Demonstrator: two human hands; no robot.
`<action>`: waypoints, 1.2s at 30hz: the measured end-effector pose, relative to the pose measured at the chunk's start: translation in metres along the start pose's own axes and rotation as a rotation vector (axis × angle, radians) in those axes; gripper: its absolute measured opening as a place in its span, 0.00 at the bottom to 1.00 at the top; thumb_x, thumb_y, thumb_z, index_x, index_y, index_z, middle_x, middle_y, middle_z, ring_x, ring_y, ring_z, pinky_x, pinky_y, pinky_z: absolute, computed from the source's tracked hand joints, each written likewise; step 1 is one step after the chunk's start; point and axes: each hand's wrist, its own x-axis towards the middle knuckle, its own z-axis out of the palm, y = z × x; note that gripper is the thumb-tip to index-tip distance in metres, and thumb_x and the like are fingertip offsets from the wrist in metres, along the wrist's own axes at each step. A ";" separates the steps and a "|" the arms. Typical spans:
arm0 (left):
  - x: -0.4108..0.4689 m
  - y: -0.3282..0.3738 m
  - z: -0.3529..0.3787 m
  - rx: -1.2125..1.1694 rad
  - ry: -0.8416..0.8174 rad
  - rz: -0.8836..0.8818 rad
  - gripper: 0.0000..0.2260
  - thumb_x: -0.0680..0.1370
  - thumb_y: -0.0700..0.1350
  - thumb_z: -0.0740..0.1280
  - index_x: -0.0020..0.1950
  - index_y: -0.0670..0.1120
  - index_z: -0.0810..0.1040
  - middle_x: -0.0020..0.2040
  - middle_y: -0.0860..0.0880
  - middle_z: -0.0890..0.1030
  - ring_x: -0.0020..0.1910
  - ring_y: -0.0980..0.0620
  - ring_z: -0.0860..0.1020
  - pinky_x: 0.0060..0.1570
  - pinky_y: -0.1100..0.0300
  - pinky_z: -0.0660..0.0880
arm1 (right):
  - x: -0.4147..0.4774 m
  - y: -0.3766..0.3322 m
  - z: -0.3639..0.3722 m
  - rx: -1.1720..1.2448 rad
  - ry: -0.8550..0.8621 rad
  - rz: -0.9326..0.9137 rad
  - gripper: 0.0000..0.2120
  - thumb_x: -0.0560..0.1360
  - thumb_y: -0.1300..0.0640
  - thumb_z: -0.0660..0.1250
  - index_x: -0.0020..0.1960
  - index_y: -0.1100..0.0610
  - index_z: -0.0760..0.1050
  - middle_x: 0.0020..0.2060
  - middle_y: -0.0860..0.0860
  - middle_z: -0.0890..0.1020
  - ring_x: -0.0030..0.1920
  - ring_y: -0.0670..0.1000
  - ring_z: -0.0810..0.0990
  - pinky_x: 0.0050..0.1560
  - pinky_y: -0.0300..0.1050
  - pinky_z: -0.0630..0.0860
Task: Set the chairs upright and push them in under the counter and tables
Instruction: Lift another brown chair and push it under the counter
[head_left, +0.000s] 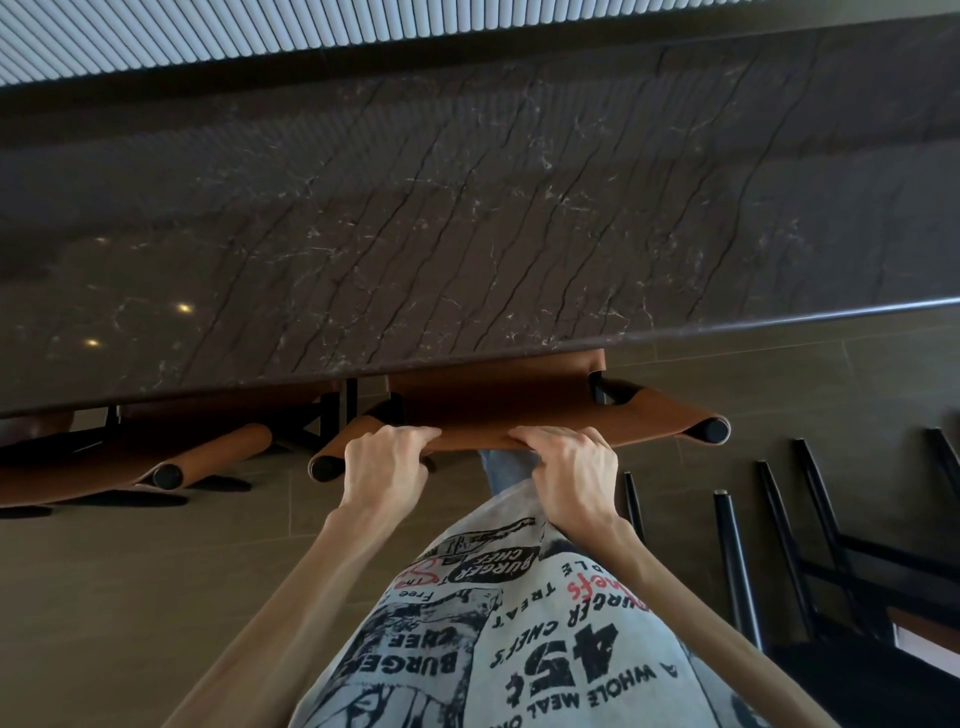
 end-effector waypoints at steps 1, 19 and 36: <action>-0.001 0.001 0.001 -0.008 0.002 0.001 0.23 0.71 0.37 0.68 0.64 0.56 0.79 0.54 0.53 0.84 0.48 0.51 0.82 0.35 0.60 0.66 | -0.001 0.001 0.001 -0.003 0.000 -0.011 0.21 0.62 0.69 0.71 0.50 0.50 0.83 0.45 0.44 0.86 0.46 0.46 0.83 0.46 0.37 0.65; -0.077 0.010 0.011 -0.369 0.267 0.041 0.19 0.77 0.36 0.66 0.68 0.43 0.75 0.67 0.46 0.76 0.72 0.50 0.67 0.75 0.50 0.56 | -0.052 -0.008 -0.005 0.114 0.082 -0.119 0.19 0.74 0.64 0.68 0.64 0.60 0.76 0.60 0.54 0.80 0.65 0.51 0.75 0.70 0.49 0.65; -0.194 0.071 -0.004 -1.545 -0.034 -0.598 0.17 0.83 0.52 0.58 0.69 0.48 0.74 0.65 0.50 0.78 0.63 0.52 0.76 0.63 0.46 0.74 | -0.170 -0.027 -0.049 1.070 -0.214 0.518 0.28 0.77 0.35 0.56 0.69 0.52 0.70 0.63 0.47 0.78 0.62 0.45 0.76 0.67 0.51 0.71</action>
